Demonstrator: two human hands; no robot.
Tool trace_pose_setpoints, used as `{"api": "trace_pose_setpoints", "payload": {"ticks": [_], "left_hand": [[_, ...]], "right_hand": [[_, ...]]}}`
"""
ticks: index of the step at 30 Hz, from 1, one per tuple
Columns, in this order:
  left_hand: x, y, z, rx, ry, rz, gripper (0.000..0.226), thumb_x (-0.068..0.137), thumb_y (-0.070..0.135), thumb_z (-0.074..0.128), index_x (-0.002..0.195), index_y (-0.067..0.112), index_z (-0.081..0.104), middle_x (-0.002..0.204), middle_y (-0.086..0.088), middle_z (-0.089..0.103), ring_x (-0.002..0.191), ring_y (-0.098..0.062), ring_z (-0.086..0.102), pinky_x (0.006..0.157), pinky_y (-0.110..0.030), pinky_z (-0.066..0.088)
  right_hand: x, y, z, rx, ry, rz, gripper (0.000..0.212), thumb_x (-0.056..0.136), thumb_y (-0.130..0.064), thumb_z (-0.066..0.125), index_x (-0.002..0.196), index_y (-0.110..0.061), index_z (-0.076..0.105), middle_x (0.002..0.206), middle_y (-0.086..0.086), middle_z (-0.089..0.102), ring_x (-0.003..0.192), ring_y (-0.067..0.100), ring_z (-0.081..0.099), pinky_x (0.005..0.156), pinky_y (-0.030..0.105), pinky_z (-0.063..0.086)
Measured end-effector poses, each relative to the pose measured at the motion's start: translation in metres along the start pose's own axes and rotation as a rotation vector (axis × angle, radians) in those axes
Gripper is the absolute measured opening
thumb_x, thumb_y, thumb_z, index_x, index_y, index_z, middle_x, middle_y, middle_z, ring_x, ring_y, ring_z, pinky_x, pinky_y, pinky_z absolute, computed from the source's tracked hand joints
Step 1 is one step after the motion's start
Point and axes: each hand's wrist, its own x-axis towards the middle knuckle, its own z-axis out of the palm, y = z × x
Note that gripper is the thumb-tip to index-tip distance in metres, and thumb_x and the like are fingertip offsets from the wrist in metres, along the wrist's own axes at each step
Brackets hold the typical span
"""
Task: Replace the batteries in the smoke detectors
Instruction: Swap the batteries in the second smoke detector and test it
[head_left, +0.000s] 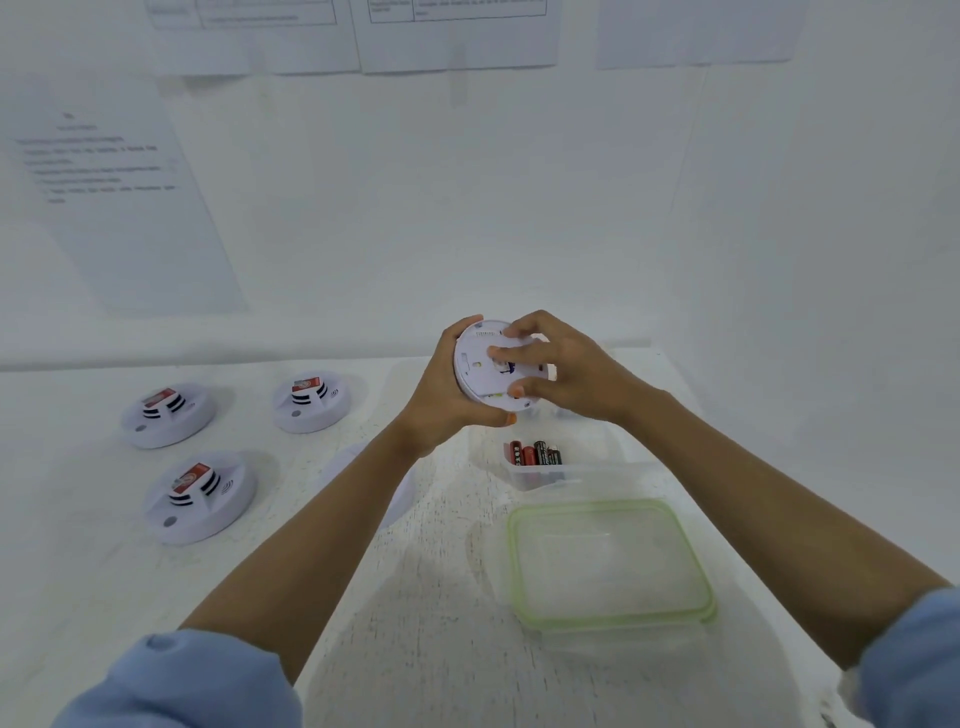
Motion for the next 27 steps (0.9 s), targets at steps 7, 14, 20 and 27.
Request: {"api": "trace_pose_setpoints", "payload": {"ticks": [7,14,20,27], "left_hand": [[-0.004,-0.005,-0.003,0.092,0.054,0.005,0.099,0.052,-0.011,0.082,0.132,0.013,0.031,0.117,0.006,0.050,0.097,0.009,0.057,0.073,-0.014,0.051],[0.000,0.026,-0.004,0.364,0.029,0.118,0.079,0.056,-0.011,0.082,0.101,0.038,0.039,0.094,0.033,0.059,0.092,0.021,0.052,0.077,0.000,0.041],[-0.006,0.034,-0.005,0.395,0.056,0.012,0.100,0.065,0.013,0.083,0.142,0.024,0.020,0.112,0.015,0.046,0.092,0.004,0.053,0.067,-0.001,0.044],[-0.020,0.021,-0.019,0.155,0.217,-0.175,0.075,0.088,0.031,0.059,0.146,0.034,0.012,0.138,-0.003,0.038,0.118,-0.021,0.046,0.094,-0.031,0.038]], "right_hand": [[-0.002,-0.002,0.010,0.148,-0.031,0.102,0.045,0.081,-0.016,0.069,0.124,-0.019,0.058,0.131,0.005,0.045,0.123,0.014,0.041,0.100,0.021,0.039],[-0.003,-0.030,-0.001,0.236,-0.179,0.098,0.102,0.071,0.002,0.070,0.147,-0.025,0.007,0.141,0.007,0.033,0.125,0.018,0.037,0.102,0.034,0.041],[-0.004,-0.025,0.016,0.178,-0.100,0.073,0.110,0.070,-0.012,0.077,0.144,-0.041,0.002,0.139,0.003,0.033,0.121,0.020,0.043,0.092,0.035,0.050],[-0.004,-0.025,0.044,0.854,0.330,0.163,0.084,0.058,0.003,0.070,0.129,-0.023,0.031,0.123,-0.006,0.044,0.108,0.011,0.053,0.079,0.025,0.055]]}}
